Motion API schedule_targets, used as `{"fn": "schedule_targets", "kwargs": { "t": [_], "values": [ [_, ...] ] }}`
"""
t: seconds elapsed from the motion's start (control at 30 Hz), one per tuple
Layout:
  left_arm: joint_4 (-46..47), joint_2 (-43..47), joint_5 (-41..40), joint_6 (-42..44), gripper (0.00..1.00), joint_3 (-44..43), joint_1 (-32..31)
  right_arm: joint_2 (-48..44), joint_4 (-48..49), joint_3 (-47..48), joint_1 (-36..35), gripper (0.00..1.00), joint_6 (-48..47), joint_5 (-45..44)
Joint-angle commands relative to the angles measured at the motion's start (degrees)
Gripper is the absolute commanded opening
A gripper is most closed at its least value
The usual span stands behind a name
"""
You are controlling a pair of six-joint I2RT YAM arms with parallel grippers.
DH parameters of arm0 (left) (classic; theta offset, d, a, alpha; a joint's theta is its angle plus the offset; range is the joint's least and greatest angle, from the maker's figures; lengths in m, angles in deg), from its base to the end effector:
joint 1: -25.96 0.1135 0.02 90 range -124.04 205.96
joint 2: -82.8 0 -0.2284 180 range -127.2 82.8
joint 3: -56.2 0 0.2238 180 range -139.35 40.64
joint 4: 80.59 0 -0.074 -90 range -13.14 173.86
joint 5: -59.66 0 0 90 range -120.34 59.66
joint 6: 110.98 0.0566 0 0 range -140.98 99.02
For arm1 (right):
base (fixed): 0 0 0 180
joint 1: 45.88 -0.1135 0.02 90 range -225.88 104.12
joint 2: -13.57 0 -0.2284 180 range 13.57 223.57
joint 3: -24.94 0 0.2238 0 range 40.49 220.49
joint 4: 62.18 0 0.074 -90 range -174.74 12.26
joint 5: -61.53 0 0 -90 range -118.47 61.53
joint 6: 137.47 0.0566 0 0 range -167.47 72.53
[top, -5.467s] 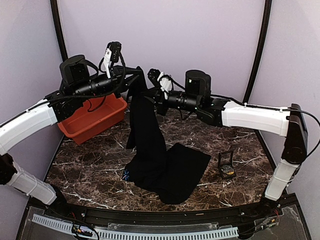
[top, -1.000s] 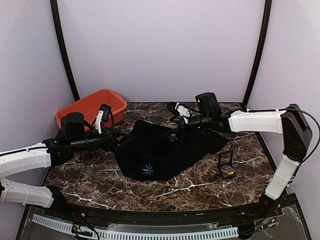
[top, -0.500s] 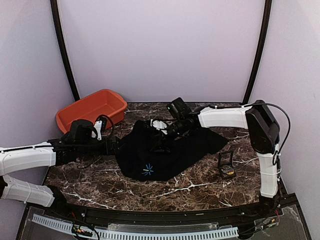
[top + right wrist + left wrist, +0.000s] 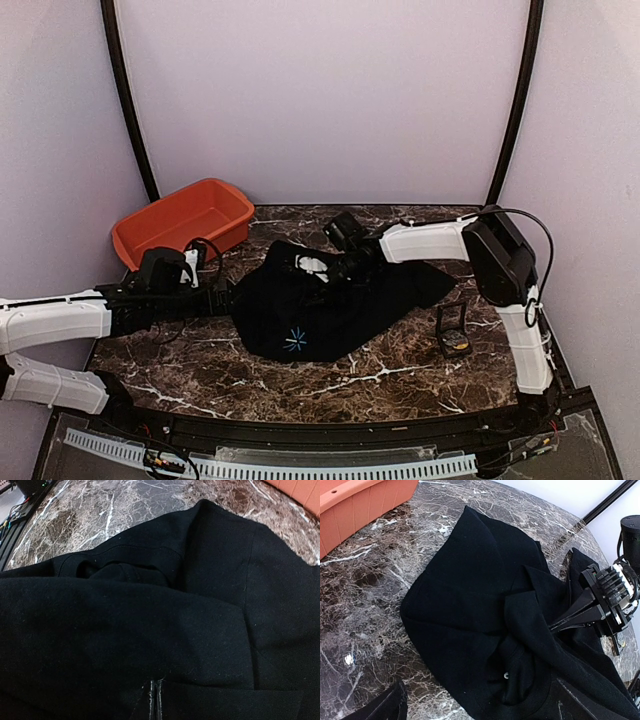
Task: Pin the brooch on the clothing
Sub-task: Pick up the crumped clothing from the center of the board.
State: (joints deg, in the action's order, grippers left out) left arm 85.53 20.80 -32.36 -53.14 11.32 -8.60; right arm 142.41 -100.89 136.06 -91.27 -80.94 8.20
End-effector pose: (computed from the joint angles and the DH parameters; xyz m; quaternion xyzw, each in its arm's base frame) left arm 0.1976 -0.1337 0.1820 0.0095 0.8702 -0.2579 0.4197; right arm 0.2867 0.3387 0.1238 -0.6474 0.6443 0.3280 0.2414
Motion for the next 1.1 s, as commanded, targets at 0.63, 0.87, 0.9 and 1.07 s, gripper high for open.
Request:
{"fn": "schedule_targets", "kwargs": {
  "t": [0.63, 0.87, 0.9, 1.07],
  "values": [
    [-20.09, -30.63, 16.38, 16.83, 0.99, -30.19, 7.23, -32.82, 14.37, -21.75, -1.37, 0.0, 0.77, -8.23],
    [-29.48, -34.08, 17.74, 26.52, 0.99, -38.0, 7.23, -38.79, 15.57, -28.39, -1.46, 0.0, -0.4, -12.85],
    [-31.63, -34.34, 17.57, 28.31, 0.99, -38.53, 7.23, -39.25, 15.36, -28.87, -1.46, 0.0, -0.81, -14.39],
    [-35.36, -36.02, 17.1, 31.74, 0.99, -39.36, 7.28, -40.83, 14.37, -29.68, -1.19, 0.0, -2.43, -29.03]
  ]
}}
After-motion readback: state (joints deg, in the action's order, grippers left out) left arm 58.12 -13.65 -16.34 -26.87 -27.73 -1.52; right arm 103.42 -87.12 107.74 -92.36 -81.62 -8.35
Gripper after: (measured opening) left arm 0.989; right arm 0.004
